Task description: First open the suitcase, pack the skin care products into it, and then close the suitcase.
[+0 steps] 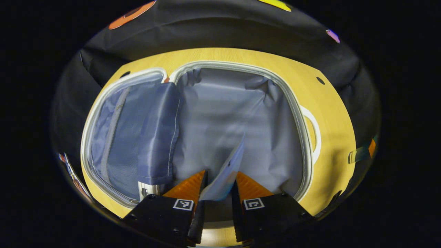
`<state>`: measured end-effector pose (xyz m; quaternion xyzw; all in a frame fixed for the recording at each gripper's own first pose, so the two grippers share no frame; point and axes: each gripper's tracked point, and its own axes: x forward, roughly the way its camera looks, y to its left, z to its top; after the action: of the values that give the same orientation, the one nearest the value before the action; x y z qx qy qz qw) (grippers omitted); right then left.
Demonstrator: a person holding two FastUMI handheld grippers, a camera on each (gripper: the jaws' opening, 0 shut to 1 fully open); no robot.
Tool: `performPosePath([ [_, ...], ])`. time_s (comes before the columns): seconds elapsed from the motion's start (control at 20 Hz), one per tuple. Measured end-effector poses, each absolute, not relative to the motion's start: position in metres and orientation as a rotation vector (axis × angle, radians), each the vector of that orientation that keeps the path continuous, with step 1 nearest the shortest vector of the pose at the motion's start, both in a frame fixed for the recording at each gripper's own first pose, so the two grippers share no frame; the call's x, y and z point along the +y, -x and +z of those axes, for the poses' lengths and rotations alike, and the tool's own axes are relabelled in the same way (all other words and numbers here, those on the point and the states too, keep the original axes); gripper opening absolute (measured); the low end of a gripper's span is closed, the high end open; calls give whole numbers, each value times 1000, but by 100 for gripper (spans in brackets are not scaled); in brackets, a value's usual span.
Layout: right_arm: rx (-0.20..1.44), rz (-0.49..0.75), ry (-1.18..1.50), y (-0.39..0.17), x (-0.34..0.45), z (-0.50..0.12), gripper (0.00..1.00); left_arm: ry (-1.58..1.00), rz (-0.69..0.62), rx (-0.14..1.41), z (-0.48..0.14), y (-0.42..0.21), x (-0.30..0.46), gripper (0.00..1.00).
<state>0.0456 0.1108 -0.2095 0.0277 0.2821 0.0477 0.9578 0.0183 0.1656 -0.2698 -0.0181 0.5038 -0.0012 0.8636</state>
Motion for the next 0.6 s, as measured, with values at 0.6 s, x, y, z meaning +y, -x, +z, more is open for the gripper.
performPosePath([
  [0.6, 593, 135, -32, -57, 148, -203, 37, 74, 23, 1086, -281, -29, 168, 38],
])
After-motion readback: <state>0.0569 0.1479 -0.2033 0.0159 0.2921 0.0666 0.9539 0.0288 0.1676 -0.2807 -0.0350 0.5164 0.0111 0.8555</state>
